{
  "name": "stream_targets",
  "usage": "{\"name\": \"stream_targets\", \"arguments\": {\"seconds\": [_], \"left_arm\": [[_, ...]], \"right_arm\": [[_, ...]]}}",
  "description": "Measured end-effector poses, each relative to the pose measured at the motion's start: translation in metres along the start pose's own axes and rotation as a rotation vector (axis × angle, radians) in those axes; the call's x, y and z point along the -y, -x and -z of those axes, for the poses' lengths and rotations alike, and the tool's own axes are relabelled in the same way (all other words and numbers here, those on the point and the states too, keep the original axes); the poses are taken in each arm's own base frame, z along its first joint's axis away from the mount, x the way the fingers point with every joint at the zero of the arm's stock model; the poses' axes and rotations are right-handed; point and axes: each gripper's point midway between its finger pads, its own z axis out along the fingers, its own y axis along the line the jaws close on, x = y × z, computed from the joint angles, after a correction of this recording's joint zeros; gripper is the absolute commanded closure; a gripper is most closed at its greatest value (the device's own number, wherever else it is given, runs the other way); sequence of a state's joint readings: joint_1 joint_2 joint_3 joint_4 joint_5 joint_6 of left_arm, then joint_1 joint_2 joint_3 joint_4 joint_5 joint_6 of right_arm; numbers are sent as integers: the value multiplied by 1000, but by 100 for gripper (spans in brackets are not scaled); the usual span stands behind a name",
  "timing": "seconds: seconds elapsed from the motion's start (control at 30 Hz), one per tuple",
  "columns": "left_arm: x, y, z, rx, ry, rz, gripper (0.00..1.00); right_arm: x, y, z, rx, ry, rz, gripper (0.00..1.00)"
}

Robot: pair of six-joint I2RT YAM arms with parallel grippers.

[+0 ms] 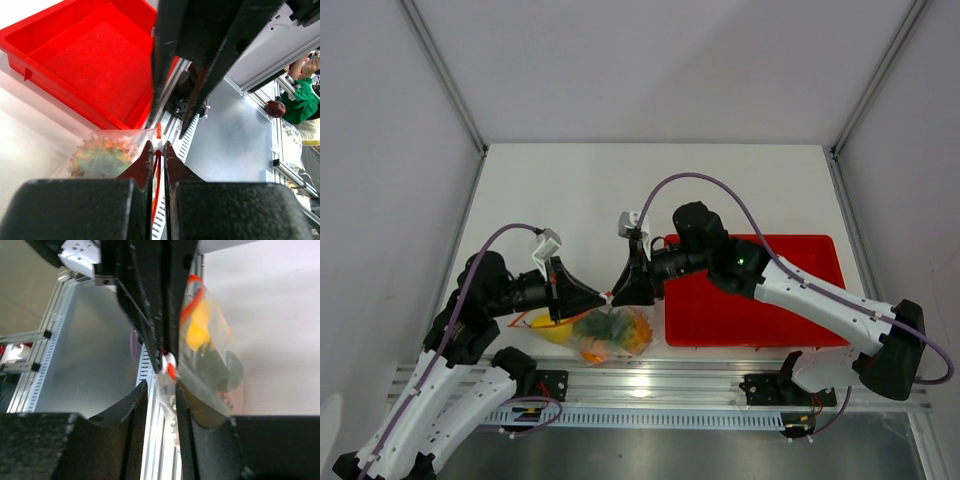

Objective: Place the food in the zip-top bag and seal the zipper
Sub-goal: Zip the zipper food storage bag at the center of the board.

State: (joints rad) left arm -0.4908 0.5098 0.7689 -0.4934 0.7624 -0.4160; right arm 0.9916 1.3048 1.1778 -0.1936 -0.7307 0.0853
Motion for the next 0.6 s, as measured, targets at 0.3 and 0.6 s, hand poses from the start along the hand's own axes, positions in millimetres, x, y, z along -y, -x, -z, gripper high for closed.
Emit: {"name": "stream_targets", "arguments": {"seconds": [0.3,0.6], "left_arm": [[4,-3,0,-17,-28,4,99],[5,-4,-1,-26,-38,2,100]], "right_arm": [[-10,-15,-10,-127,159,18,76],[-14,-28,-17,-200,225,-11,76]]}}
